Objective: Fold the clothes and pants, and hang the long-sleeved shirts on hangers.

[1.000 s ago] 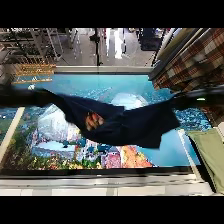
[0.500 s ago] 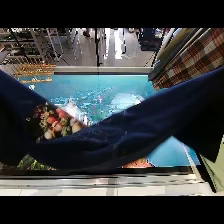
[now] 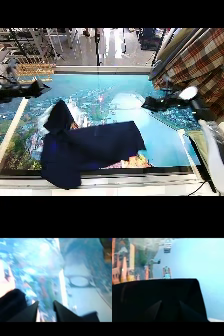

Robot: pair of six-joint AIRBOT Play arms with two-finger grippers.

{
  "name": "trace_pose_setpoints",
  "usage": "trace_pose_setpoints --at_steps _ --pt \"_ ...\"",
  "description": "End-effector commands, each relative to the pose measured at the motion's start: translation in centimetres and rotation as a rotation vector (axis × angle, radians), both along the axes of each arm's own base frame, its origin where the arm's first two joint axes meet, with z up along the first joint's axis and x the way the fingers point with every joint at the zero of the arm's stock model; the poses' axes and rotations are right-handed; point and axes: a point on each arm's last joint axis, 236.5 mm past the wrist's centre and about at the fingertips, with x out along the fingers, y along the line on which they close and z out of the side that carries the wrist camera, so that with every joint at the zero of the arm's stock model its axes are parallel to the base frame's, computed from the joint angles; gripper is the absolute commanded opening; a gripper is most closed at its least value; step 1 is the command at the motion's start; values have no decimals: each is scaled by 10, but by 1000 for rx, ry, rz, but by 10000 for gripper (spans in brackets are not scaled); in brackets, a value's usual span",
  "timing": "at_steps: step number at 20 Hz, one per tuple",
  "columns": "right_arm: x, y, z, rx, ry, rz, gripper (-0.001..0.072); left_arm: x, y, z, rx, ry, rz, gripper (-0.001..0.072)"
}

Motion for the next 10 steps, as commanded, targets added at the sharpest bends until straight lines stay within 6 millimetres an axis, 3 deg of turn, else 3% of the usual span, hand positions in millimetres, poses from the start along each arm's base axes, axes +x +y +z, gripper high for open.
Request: trace_pose_setpoints --at_steps 1,3,4,5,7,10 --pt "5 -34 -71 -15 129 -54 406 37 27 -39 47 36 4 678" --pt "-26 -58 -79 -61 206 26 422 -3 39 -43 91 173 -81 666" --pt "-45 -64 -83 -63 249 69 422 -38 57 -62 136 342 -72 532" --pt "-66 -66 -86 -54 281 106 422 -77 81 -81 205 525 -53 455" --pt "-103 -69 -94 -47 298 138 422 -147 109 -104 325 775 -33 455" --pt "-140 -62 -98 44 285 154 415 -218 91 -126 317 813 -12 484"
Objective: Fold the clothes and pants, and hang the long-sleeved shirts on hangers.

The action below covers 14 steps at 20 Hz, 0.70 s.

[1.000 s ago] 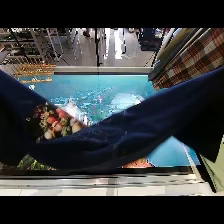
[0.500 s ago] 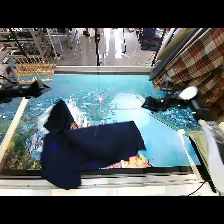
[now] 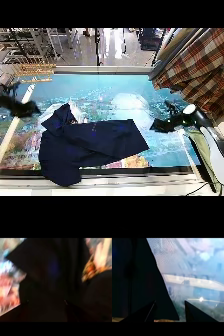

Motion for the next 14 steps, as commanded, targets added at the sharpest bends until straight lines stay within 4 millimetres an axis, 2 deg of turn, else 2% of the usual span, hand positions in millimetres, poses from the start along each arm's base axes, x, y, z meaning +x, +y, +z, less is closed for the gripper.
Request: trace_pose_setpoints --at_steps 1,3,4,6,8,14 --pt "-41 5 -4 110 4 36 383 -109 2 -35 80 174 37 513" --pt "-42 2 -5 122 -1 52 410 -160 -6 -57 73 187 66 525" --pt "-43 4 -8 128 1 72 424 -183 -13 -66 42 198 51 609" --pt "-46 8 -20 144 34 92 424 -209 -31 -80 -59 199 22 609" --pt "-47 11 -31 164 48 106 424 -217 -46 -90 -145 185 6 610" --pt "-49 14 -49 179 63 139 422 -228 -42 -115 -146 249 -30 604"
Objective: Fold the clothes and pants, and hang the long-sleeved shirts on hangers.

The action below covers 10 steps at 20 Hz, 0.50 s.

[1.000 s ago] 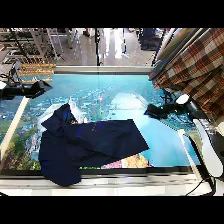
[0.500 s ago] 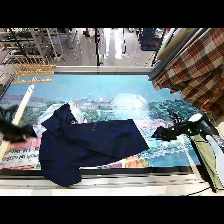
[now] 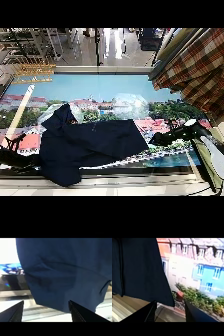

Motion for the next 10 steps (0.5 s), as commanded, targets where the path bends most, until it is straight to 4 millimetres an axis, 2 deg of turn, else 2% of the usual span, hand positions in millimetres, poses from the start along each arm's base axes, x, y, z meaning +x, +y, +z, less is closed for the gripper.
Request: trace_pose_setpoints --at_steps 1,5,7,8,9,10 --pt "-5 7 -10 23 12 43 421 -7 -3 -17 -33 31 -26 603" --pt "-13 23 -19 33 46 98 418 -4 -1 -38 -45 64 -6 603" --pt "-14 30 -25 29 53 116 343 5 0 -45 -48 37 5 602" --pt "-13 33 -27 23 49 120 318 12 -5 -44 -70 7 5 556" --pt "-10 35 -28 15 39 120 188 18 -9 -44 -91 -18 7 396" --pt "-6 37 -27 25 30 104 66 22 -11 -43 -100 -29 18 275"
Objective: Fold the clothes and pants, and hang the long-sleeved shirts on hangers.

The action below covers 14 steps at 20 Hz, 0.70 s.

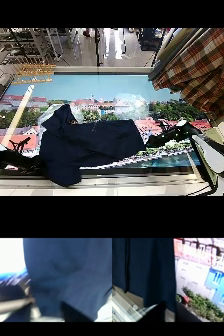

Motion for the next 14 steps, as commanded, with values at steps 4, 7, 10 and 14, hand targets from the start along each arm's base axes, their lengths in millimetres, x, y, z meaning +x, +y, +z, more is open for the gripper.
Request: trace_pose_setpoints --at_steps 4,7,10,14 --pt "1 14 22 46 -26 18 15 1 -14 6 -78 -6 -9 6" --pt "9 21 86 84 -149 47 14 22 -21 58 -151 -113 20 4" --pt "32 18 206 34 -444 4 14 100 -27 224 -301 -626 117 5" --pt "8 4 424 -106 -998 -134 14 61 -50 575 -624 -1610 97 5"
